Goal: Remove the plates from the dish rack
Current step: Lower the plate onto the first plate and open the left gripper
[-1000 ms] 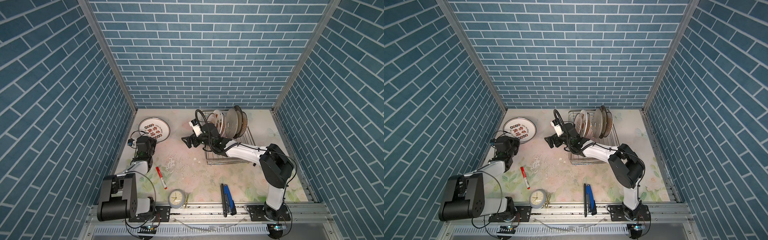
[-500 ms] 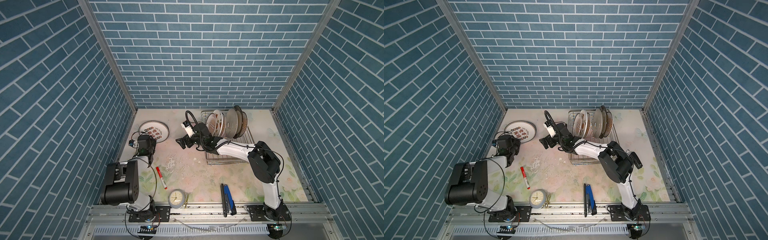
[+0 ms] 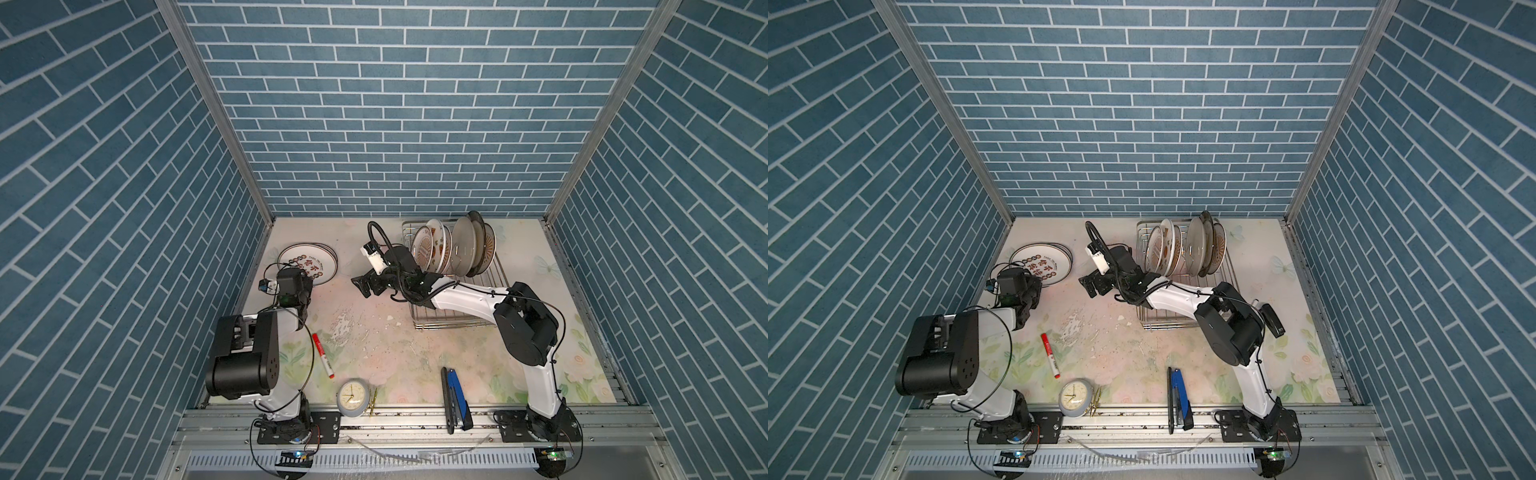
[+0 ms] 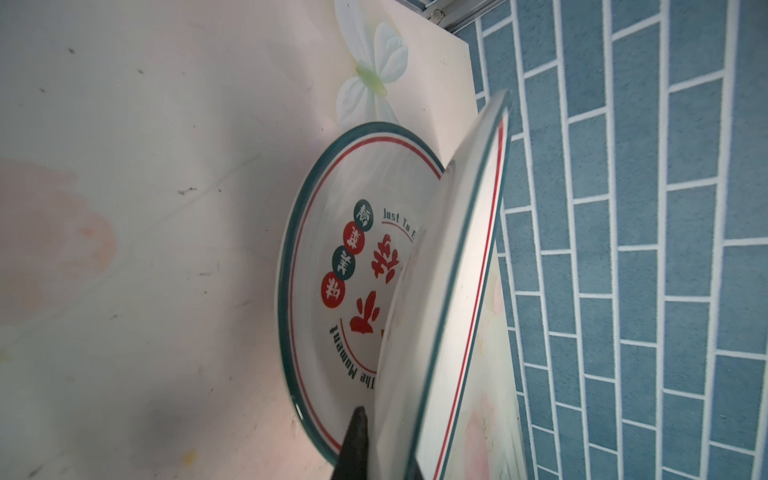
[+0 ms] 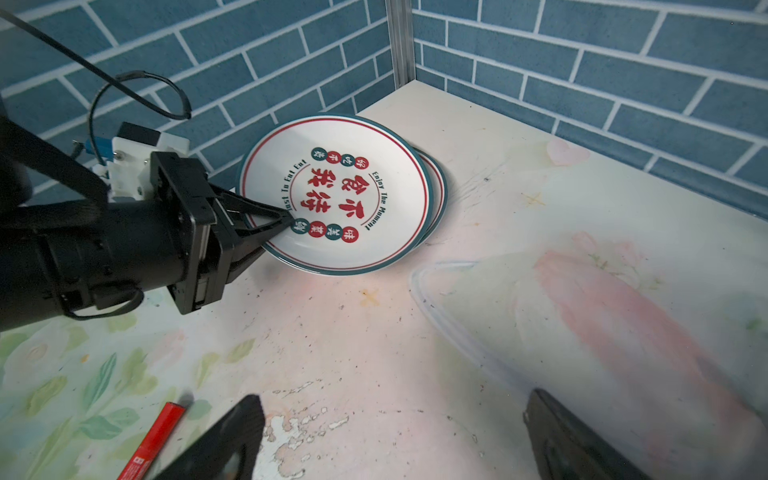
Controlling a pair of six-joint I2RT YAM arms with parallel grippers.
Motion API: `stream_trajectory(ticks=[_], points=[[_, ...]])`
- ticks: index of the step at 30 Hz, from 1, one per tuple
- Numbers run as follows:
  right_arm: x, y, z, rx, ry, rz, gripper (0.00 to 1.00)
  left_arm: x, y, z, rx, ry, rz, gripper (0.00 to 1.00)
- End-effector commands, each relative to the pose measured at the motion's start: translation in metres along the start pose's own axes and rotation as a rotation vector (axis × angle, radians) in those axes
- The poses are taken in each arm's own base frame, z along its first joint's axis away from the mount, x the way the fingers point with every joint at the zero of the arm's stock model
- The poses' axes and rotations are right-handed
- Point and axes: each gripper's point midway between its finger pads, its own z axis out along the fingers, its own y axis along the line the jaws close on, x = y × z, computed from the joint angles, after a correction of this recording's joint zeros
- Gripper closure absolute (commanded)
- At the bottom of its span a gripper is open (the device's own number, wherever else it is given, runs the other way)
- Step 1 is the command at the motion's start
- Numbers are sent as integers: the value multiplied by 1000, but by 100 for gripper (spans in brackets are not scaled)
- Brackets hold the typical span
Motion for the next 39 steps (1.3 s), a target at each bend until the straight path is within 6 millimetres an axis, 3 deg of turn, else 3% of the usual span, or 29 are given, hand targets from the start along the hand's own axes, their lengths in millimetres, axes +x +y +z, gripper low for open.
stream_trajectory(ticks=[1, 16, 24, 26, 28, 30, 39], points=[[-9, -3, -1, 38, -21, -49, 1, -13, -14, 3, 51, -45, -18, 98], [-6, -5, -3, 48, -23, -38, 1, -5, -1, 14, 26, -23, -40, 81], [-6, -5, -3, 49, -28, -33, 1, -6, 1, 15, 20, -23, -42, 80], [-5, -4, -3, 45, -25, -31, 1, -6, 4, 14, 6, -25, -38, 69], [-5, -3, -3, 44, -26, -29, 1, -6, 7, 13, -7, -29, -37, 68], [-5, -4, -3, 45, -27, -25, 1, -7, 7, 13, -16, -29, -34, 60], [-4, -4, -3, 52, -25, -26, 1, -11, 3, 7, -78, -25, 6, 60]])
